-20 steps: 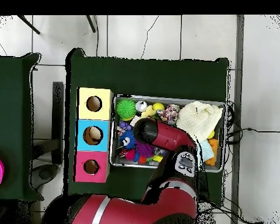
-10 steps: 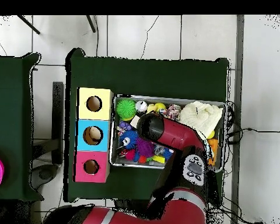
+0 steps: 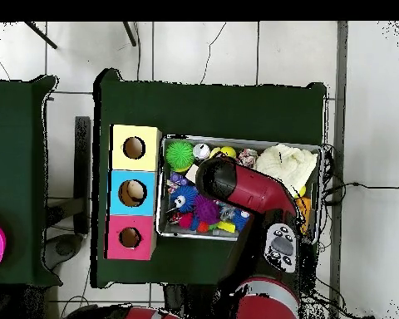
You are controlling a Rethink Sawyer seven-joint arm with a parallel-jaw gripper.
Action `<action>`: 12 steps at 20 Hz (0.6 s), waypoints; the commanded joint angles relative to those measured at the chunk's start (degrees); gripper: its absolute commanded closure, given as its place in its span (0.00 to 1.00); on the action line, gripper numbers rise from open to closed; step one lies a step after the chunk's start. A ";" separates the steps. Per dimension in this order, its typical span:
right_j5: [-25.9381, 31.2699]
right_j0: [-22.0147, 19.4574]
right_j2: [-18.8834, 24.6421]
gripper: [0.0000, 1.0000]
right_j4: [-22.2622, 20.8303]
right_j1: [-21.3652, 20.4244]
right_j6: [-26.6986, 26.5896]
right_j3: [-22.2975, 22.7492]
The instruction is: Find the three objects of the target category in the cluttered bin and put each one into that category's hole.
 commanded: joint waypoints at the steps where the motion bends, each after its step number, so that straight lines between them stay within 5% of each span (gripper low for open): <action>1: 5.10 -0.19 5.25 0.00 -2.25 0.43 2.94 3.62; 12: 3.87 1.63 4.74 0.00 -0.61 2.50 6.00 1.66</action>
